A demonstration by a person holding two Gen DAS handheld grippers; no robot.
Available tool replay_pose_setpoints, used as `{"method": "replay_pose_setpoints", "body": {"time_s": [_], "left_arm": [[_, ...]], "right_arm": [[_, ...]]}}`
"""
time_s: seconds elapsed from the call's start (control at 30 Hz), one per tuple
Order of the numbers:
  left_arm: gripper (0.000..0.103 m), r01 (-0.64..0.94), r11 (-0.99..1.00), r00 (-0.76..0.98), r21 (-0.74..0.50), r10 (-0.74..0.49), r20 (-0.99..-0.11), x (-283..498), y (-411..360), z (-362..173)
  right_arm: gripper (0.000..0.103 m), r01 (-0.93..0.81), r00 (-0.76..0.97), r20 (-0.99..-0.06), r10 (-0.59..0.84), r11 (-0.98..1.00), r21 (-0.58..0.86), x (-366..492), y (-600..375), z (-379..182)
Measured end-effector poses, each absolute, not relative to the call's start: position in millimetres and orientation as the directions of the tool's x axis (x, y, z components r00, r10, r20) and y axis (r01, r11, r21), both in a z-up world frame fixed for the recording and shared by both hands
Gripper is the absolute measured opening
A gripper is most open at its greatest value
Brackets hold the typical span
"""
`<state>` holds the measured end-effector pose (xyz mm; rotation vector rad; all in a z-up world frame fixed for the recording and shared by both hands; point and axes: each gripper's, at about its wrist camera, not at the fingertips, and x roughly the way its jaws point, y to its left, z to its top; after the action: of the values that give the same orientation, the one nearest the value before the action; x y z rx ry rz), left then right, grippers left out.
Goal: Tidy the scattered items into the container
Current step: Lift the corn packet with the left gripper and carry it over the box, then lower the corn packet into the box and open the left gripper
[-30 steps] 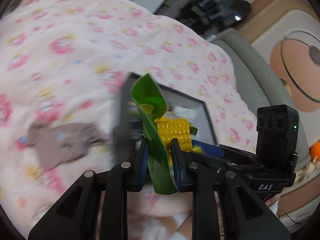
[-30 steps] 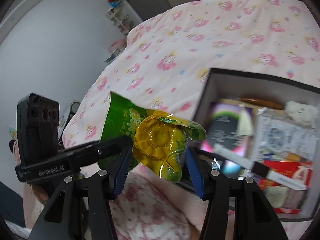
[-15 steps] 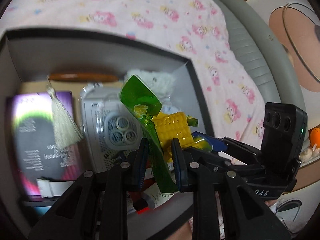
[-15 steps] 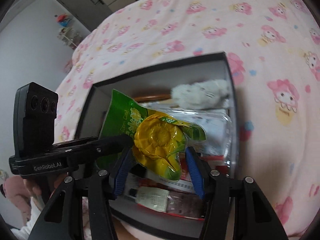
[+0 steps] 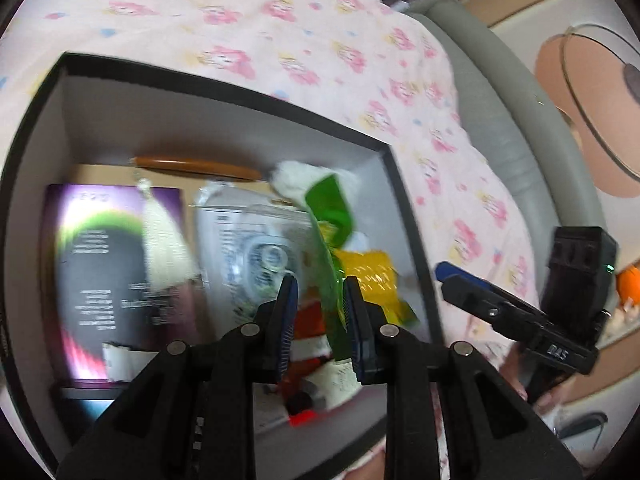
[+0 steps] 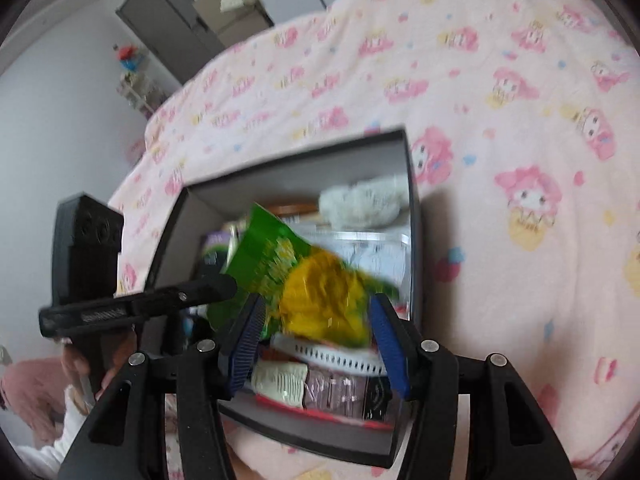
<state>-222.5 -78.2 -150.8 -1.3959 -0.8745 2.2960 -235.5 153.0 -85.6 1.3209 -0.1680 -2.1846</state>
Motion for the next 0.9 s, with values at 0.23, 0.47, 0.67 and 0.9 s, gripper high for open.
{"method": "replay_pose_setpoints", "body": {"time_s": [0.23, 0.47, 0.67, 0.9], "left_arm": [[0.022, 0.118, -0.837, -0.422, -0.534, 0.445, -0.790, -228, -66, -168], [0.022, 0.053, -0.798, -0.338, -0.600, 0.551, -0.763, -226, -38, -176], [0.022, -0.001, -0.773, -0.304, -0.634, 0.604, -0.737, -224, -26, -172], [0.022, 0.059, -0.817, -0.370, -0.573, 0.515, -0.773, -219, -44, -168]], "right_arm": [[0.050, 0.431, -0.314, -0.813, -0.491, -0.836, 0.338, -233, 125, -102], [0.050, 0.420, -0.357, -0.843, -0.402, -0.876, 0.239, -223, 129, -110], [0.048, 0.374, -0.391, -0.811, -0.435, -0.880, 0.292, -210, 146, -99], [0.047, 0.382, -0.346, -0.827, -0.443, -0.872, 0.307, -198, 146, -106]]}}
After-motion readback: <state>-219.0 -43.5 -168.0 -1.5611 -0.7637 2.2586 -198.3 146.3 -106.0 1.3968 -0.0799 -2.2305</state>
